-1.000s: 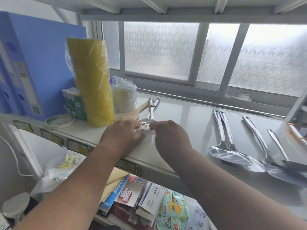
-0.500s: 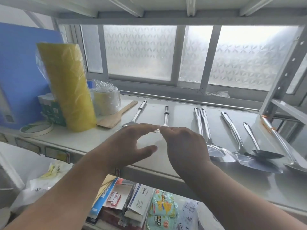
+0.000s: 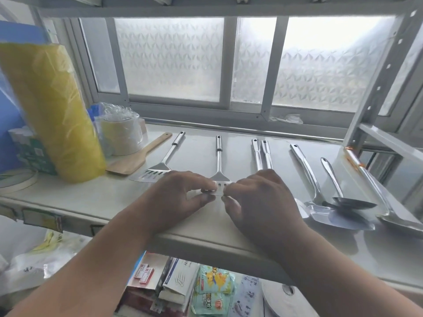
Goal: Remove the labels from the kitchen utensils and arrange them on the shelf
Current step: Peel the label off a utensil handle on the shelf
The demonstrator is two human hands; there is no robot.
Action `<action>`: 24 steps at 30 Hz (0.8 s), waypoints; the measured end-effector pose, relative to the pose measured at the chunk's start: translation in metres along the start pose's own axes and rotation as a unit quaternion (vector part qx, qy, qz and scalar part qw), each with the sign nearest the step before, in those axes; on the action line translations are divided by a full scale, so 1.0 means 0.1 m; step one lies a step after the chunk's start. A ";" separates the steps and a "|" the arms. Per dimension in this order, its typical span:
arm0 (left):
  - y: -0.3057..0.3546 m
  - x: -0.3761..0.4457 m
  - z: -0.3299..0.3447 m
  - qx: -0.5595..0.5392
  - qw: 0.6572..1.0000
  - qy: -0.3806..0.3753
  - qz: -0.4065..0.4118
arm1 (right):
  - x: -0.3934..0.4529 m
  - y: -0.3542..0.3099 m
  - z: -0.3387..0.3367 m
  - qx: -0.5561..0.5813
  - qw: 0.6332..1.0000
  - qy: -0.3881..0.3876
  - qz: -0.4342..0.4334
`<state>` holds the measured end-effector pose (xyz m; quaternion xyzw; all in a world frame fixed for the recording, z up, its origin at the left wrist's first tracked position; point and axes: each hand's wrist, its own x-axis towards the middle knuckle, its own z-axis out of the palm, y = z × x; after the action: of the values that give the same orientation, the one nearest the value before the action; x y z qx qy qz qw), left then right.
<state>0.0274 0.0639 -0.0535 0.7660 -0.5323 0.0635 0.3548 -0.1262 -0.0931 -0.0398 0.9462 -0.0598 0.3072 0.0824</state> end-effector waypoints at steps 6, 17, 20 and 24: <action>-0.03 -0.01 0.04 -0.007 1.000 0.007 0.001 | -0.06 -0.07 0.04 -0.006 0.997 0.048 0.061; -0.06 0.00 0.06 -0.012 1.000 0.012 0.001 | -0.10 -0.07 0.04 0.010 0.996 0.033 0.085; -0.05 0.02 0.06 -0.012 1.000 0.015 -0.004 | -0.08 -0.07 0.05 0.002 0.995 0.029 0.094; -0.01 0.01 0.04 0.001 1.000 0.018 -0.004 | -0.09 -0.08 0.04 -0.002 0.994 0.032 0.102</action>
<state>0.0276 0.0609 -0.0562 0.7672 -0.5226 0.0763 0.3641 -0.1303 -0.0850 -0.0495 0.9247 -0.1542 0.3437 0.0542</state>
